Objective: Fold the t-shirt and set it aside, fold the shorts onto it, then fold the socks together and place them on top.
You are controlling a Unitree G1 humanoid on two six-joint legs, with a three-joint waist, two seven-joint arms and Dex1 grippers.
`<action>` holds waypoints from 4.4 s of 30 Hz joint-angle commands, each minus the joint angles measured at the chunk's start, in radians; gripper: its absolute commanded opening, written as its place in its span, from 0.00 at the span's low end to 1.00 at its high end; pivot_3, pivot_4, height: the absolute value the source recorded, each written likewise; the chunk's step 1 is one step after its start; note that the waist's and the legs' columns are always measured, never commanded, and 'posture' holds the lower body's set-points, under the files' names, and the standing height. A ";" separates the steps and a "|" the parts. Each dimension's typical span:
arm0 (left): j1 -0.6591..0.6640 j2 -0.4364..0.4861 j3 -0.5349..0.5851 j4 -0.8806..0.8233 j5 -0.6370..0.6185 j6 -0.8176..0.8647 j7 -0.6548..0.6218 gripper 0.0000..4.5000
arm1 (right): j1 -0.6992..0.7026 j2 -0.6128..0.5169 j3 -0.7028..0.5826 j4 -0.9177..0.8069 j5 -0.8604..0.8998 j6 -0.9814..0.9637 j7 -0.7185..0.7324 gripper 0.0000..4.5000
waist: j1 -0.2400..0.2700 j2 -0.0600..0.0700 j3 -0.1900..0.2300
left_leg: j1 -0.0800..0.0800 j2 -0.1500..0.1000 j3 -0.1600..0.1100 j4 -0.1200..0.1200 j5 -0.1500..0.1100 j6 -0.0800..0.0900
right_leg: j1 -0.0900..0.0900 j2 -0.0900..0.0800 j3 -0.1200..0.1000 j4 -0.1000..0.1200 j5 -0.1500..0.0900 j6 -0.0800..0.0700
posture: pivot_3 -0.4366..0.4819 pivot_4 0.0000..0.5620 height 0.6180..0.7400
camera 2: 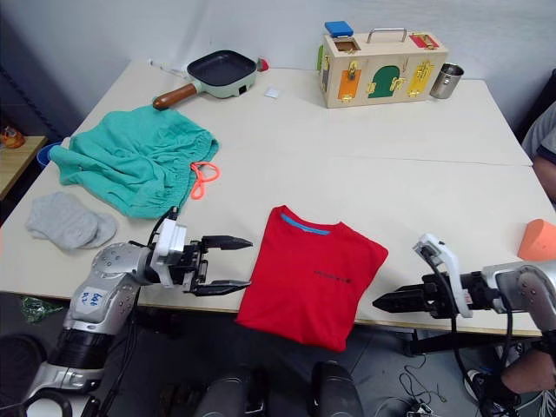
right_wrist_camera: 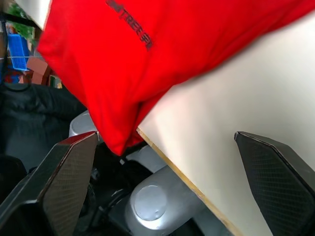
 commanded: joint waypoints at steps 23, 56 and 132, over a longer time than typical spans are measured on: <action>0.064 0.024 0.034 -0.122 -0.018 -0.008 0.079 1.00 | -0.150 0.438 -0.061 0.071 0.006 0.079 -0.395 0.24 | -0.029 -0.007 -0.004 | 0.003 -0.001 0.002 -0.010 0.004 -0.003 | -0.001 0.003 0.001 -0.001 0.000 0.000 | 0.48 0.27 1.00; 0.038 0.017 0.031 -0.078 0.005 -0.022 0.086 1.00 | -0.690 0.044 0.408 1.283 -0.843 -1.215 -0.031 0.01 | -0.023 -0.006 -0.004 | 0.001 -0.002 0.005 -0.010 0.006 -0.002 | -0.001 0.004 0.000 -0.006 0.001 0.001 | 0.48 0.27 1.00; -0.103 0.373 0.160 0.351 0.378 0.234 0.676 1.00 | 0.283 0.525 0.032 -0.023 -0.407 -1.733 -0.033 1.00 | -0.030 -0.003 -0.001 | 0.017 -0.001 0.008 -0.023 0.002 -0.008 | 0.007 0.006 0.004 0.000 -0.003 -0.005 | 0.48 0.27 1.00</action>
